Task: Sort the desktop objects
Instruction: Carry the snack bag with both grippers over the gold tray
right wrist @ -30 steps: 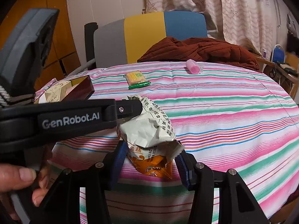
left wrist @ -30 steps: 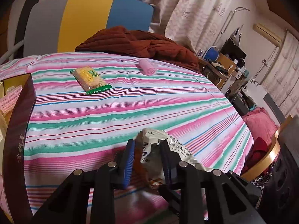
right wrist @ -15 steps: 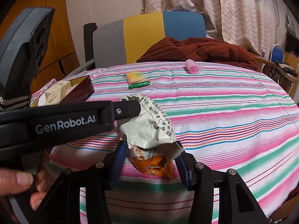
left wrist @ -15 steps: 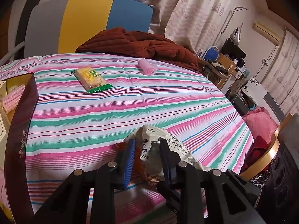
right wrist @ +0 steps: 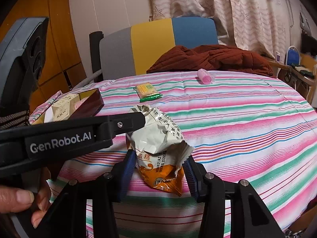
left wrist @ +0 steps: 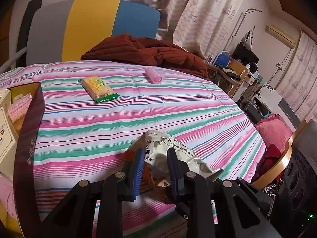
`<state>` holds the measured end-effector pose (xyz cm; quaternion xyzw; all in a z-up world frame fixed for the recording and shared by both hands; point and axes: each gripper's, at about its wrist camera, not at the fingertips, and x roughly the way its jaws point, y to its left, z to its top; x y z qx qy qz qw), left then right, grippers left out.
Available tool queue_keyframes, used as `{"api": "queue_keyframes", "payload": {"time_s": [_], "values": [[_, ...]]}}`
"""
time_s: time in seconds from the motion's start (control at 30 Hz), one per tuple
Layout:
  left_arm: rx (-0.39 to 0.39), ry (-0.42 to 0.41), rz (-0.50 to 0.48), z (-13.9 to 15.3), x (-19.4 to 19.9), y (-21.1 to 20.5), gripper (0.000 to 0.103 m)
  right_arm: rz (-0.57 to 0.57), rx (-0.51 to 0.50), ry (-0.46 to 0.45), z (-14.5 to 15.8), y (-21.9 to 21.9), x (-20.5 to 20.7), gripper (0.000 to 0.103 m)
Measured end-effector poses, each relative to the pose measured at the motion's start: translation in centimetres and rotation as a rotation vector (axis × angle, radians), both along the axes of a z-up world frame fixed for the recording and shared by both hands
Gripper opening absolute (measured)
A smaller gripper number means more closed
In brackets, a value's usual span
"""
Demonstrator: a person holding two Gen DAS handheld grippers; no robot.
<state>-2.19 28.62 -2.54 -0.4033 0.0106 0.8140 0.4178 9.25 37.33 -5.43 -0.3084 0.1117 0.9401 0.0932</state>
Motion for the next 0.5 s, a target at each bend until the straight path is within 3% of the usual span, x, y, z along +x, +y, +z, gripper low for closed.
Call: {"api": "queue_keyframes", "payload": {"time_s": [0.3,0.5], "values": [[0.049,-0.009,0.015,1.0,0.1,-1.7,0.022,0.026,0.011,0.035,1.6,-1.1,0.5,0.047],[0.102,0.015,0.042,3.1,0.1,-4.2,0.022,0.080,0.044,0.080,4.0,-3.1,0.0,0.047]]}}
